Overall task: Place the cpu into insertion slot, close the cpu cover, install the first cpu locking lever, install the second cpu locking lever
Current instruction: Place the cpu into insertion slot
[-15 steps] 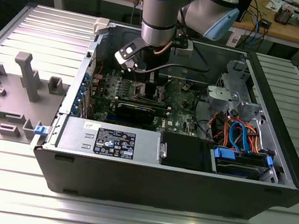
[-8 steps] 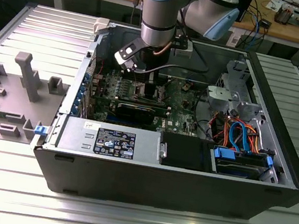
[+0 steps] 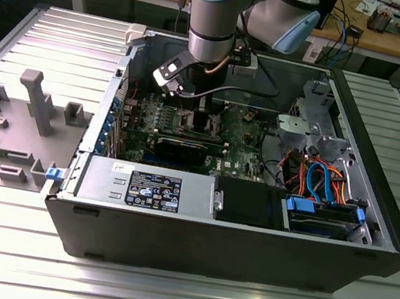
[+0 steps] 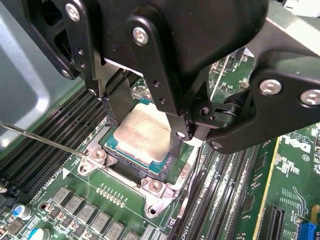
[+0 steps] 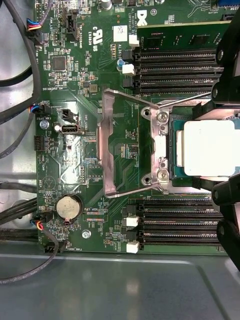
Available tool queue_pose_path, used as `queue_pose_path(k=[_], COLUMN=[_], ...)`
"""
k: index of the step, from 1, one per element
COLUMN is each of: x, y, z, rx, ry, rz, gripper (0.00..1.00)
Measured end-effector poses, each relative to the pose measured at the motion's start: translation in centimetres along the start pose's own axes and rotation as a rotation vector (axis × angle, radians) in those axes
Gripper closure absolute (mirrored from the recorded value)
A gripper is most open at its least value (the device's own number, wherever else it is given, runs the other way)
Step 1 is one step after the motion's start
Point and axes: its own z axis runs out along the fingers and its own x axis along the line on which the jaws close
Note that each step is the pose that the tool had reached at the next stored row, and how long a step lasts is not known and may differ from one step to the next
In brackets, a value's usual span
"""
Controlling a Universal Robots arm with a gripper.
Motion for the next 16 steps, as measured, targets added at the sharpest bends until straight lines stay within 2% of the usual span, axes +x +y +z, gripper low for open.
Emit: queue_pose_path(k=[16], x=[0.0], y=[0.0], z=[-0.14], rx=[-0.003], ry=[-0.0063], rz=[0.0], gripper=[0.47])
